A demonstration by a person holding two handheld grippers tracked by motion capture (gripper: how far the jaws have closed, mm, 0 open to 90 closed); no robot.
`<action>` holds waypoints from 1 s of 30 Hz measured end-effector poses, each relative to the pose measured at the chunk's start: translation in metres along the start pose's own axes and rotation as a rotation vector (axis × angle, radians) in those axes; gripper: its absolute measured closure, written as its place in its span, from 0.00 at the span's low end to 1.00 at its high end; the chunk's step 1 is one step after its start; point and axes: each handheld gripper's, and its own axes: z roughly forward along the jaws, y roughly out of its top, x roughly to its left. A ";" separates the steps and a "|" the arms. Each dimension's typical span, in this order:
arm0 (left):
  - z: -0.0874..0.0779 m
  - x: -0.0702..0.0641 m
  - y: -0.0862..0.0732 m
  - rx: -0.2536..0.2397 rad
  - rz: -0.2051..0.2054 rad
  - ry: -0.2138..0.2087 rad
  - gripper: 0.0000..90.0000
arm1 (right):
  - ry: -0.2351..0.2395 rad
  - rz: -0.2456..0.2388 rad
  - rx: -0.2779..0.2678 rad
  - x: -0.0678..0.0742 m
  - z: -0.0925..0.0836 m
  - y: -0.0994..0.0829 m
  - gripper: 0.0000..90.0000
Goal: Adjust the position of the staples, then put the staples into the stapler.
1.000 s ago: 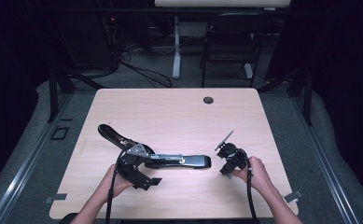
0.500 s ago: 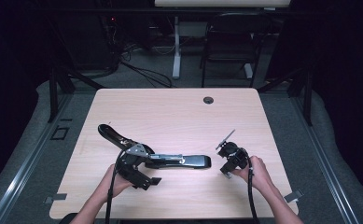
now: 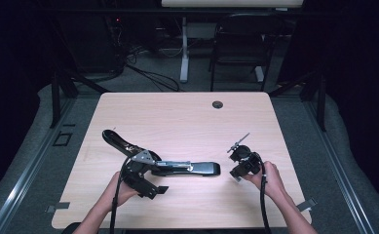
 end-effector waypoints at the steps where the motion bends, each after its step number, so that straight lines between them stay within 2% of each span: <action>1: 0.000 0.000 0.000 -0.002 -0.001 -0.002 0.00 | -0.001 -0.001 -0.002 0.000 0.000 0.000 0.87; 4: -0.001 0.000 0.000 -0.004 0.000 -0.006 0.00 | 0.002 -0.003 -0.019 0.001 -0.001 0.000 0.87; 5: -0.002 0.000 0.000 -0.003 -0.001 0.007 0.00 | -0.005 -0.011 -0.014 0.001 -0.001 0.001 0.87; 9: -0.004 0.001 -0.002 0.009 -0.008 -0.014 0.00 | -0.019 -0.033 -0.027 0.002 -0.004 0.001 0.87; 10: -0.005 0.000 -0.003 0.013 -0.009 -0.002 0.00 | -0.017 -0.035 -0.035 0.003 -0.004 0.001 0.87; 11: -0.006 0.000 -0.004 0.012 -0.011 -0.012 0.00 | -0.024 -0.046 -0.034 0.004 -0.005 0.001 0.87; 12: -0.007 0.000 -0.005 0.018 -0.012 -0.002 0.00 | -0.026 -0.053 -0.038 0.004 -0.006 0.002 0.87; 14: -0.008 0.000 -0.006 0.018 -0.017 -0.020 0.00 | -0.019 -0.058 -0.055 0.005 -0.006 0.002 0.87; 16: -0.008 -0.002 -0.007 0.028 -0.022 -0.010 0.00 | -0.032 -0.071 -0.056 0.006 -0.007 0.003 0.87; 17: -0.008 -0.002 -0.007 0.032 -0.027 -0.020 0.00 | -0.025 -0.061 -0.073 0.008 -0.007 0.002 0.87; 22: -0.006 -0.001 -0.009 0.059 -0.038 -0.039 0.00 | -0.038 -0.094 -0.071 0.010 -0.011 0.003 0.87; 23: -0.006 -0.001 -0.009 0.066 -0.037 -0.037 0.00 | -0.028 -0.084 -0.091 0.011 -0.010 0.003 0.87; 24: -0.005 -0.002 -0.010 0.074 -0.036 -0.041 0.00 | -0.042 -0.096 -0.080 0.012 -0.012 0.003 0.87; 26: -0.004 -0.002 -0.011 0.085 -0.033 -0.065 0.00 | -0.034 -0.093 -0.099 0.013 -0.011 0.003 0.87; 27: -0.004 -0.002 -0.013 0.088 -0.035 -0.052 0.00 | -0.040 -0.111 -0.083 0.013 -0.013 0.005 0.87; 30: -0.007 -0.001 -0.019 0.095 -0.044 -0.040 0.01 | -0.035 -0.120 -0.093 0.014 -0.013 0.007 0.87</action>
